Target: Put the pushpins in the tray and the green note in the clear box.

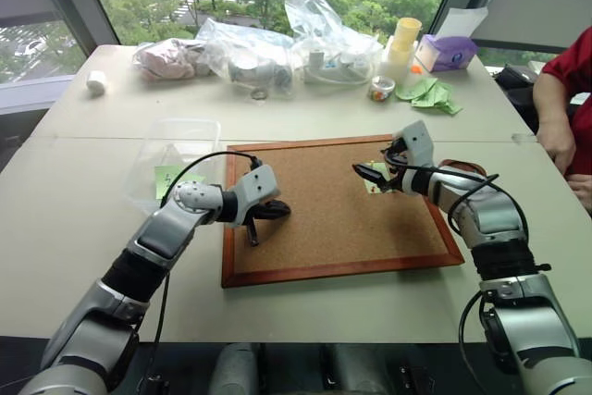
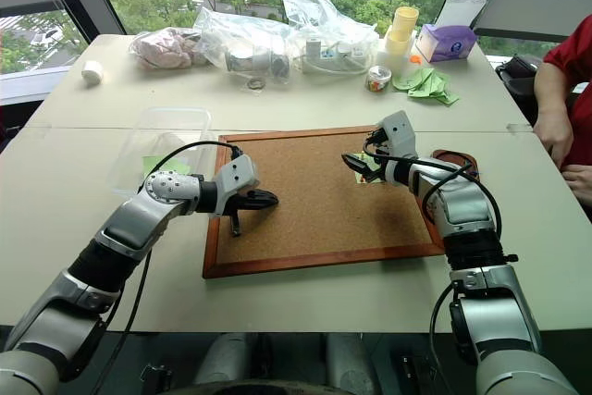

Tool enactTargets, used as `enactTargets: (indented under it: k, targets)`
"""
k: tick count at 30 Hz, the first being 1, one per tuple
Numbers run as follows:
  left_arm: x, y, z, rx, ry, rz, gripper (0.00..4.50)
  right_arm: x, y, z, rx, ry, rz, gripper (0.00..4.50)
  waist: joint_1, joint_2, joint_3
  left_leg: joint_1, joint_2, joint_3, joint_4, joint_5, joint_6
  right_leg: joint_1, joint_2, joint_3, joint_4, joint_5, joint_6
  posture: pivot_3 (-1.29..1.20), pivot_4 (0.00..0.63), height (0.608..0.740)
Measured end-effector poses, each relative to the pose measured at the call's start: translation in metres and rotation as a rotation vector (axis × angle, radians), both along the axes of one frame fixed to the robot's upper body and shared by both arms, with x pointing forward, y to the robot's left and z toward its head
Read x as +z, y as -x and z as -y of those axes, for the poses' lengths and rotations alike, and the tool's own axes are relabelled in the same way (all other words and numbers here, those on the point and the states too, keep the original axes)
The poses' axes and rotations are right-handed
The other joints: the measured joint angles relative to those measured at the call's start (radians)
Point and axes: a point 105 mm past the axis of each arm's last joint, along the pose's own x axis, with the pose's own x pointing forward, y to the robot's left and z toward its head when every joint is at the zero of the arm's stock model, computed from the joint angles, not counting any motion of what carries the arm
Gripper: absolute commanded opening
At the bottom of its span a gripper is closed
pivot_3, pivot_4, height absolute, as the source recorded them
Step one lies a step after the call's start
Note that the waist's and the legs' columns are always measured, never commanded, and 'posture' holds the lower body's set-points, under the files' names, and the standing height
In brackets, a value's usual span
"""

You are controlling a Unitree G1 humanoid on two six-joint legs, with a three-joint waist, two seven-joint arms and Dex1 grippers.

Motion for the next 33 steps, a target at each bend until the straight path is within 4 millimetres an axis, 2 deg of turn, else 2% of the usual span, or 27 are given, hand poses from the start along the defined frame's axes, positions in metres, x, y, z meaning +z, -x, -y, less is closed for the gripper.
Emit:
enactTargets:
  k: [2, 3, 9, 22, 24, 28, 33]
  targets:
    - [0.000, 0.000, 0.000, 0.004, 0.003, -0.004, 0.00, -0.004, -0.005, 0.004, -0.018, 0.012, -0.010, 3.63, 0.000, 0.000, 0.000, 0.000, 0.000, 0.000, 0.000, 0.000, 0.000, 0.000, 0.000, 0.000, 0.000, 0.000, 0.000, 0.00, 0.150, 0.738]
    - [0.000, 0.000, 0.000, 0.007, 0.004, -0.007, 0.00, -0.004, -0.008, 0.005, -0.024, 0.015, -0.010, 3.18, 0.000, 0.000, 0.000, 0.000, 0.000, 0.000, 0.000, 0.000, 0.000, 0.000, 0.000, 0.000, 0.000, 0.000, 0.000, 0.00, 0.150, 0.738]
    - [0.000, 0.000, 0.002, 0.012, 0.005, -0.007, 0.00, -0.006, -0.013, -0.001, -0.015, -0.020, -0.003, 0.14, 0.002, 0.001, -0.001, 0.000, 0.000, 0.000, 0.000, 0.000, 0.000, 0.000, -0.001, 0.000, 0.000, 0.000, 0.000, 0.00, 0.150, 0.738]
    - [-0.002, 0.001, 0.002, 0.014, -0.003, -0.002, 0.00, -0.003, -0.015, 0.003, -0.064, -0.052, 0.038, 0.06, -0.001, 0.003, -0.001, 0.000, 0.000, 0.000, 0.000, 0.000, 0.000, 0.000, -0.001, 0.000, 0.001, 0.000, 0.000, 0.00, 0.150, 0.738]
    - [-0.003, 0.002, 0.002, 0.010, -0.015, -0.003, 0.00, 0.004, -0.017, 0.005, -0.085, -0.078, 0.077, 0.06, -0.002, 0.003, -0.001, 0.000, 0.000, 0.000, 0.000, 0.000, 0.000, 0.000, -0.001, 0.000, 0.001, 0.000, 0.000, 0.00, 0.150, 0.738]
    - [-0.003, 0.002, 0.002, 0.007, -0.035, 0.000, 0.00, 0.033, -0.021, 0.017, -0.137, -0.107, 0.202, 0.06, -0.004, 0.004, -0.002, 0.001, 0.000, 0.000, 0.000, 0.000, 0.000, 0.000, 0.000, 0.000, 0.001, 0.000, 0.000, 0.00, 0.150, 0.738]
    - [-0.003, 0.002, 0.002, 0.005, -0.038, 0.002, 0.00, 0.036, -0.020, 0.018, -0.145, -0.113, 0.215, 0.06, -0.004, 0.007, -0.004, 0.001, 0.000, 0.000, 0.000, 0.000, 0.000, 0.000, 0.000, 0.000, 0.001, 0.000, 0.000, 0.00, 0.150, 0.738]
